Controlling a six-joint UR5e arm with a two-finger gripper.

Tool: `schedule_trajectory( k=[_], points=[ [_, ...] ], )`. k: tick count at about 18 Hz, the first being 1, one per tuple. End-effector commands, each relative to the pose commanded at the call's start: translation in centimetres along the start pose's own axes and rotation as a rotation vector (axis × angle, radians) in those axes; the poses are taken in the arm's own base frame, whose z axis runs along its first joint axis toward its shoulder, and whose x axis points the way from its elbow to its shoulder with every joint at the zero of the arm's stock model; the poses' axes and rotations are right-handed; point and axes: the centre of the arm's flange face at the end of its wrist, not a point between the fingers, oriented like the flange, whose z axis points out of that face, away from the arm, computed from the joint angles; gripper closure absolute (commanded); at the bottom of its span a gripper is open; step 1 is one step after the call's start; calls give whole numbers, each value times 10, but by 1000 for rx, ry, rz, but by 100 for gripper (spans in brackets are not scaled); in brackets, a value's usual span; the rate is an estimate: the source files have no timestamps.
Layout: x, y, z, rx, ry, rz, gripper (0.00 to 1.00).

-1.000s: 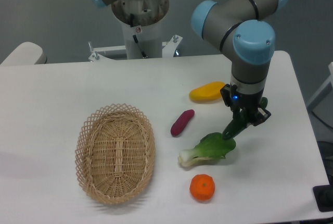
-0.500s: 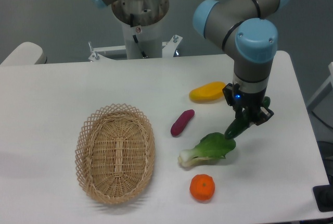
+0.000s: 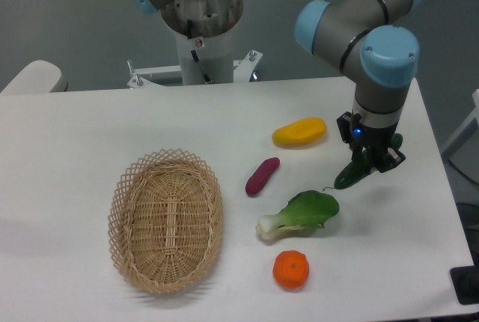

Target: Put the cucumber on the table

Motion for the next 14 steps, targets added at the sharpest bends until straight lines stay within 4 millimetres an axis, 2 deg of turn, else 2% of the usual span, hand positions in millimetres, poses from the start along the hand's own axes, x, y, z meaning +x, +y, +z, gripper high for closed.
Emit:
schedule_trajectory(
  k=[3,6,9,12,13,14],
  points=[
    [3,24,41,-2,13,51,71],
    [8,36,72,2,35,97,71],
    [11,35,88,7,62,95,71],
    [15,34,95,12,77,90,70],
    [15,34,94,12,77,90,69],
    [15,34,94,12,77,87,61]
  ],
)
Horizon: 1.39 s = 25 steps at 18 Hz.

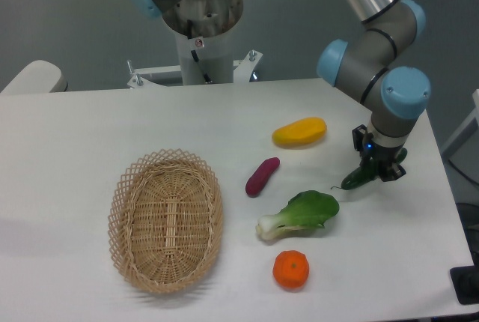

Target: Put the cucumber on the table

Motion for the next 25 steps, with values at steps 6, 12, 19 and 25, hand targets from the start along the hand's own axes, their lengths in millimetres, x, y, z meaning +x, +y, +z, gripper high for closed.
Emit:
schedule_trajectory(
  k=[6,12,19,25],
  points=[
    [-6,0,-6,-5,-19,-12,1],
    [-32,1,-59,-31,-111,-7,1],
    [-51,20,-105,-49,-172,3,1],
    [-74,59,-94,-61,-178,59,1]
  ],
)
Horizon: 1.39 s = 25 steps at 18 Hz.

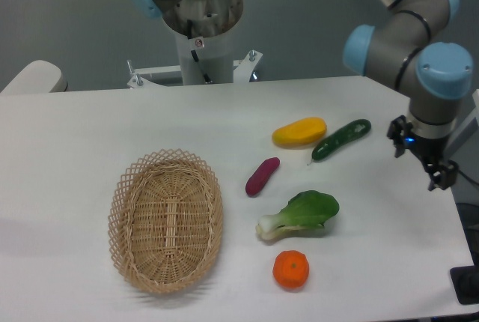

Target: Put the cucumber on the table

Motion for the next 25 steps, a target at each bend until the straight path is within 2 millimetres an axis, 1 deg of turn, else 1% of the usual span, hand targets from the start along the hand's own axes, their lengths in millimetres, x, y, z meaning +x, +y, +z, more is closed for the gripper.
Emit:
schedule_trajectory(
  k=[2,3,4,7,16,25],
  points=[
    [-3,9,-2,1,4,25,1],
    [-1,23,-3,4,13,29,1],
    [0,30,-6,7,20,34,1],
    [0,42,-10,11,26,56,1],
    [-2,45,-14,5,20,56,1],
    [-3,42,-15,6,19,56,1]
  ],
)
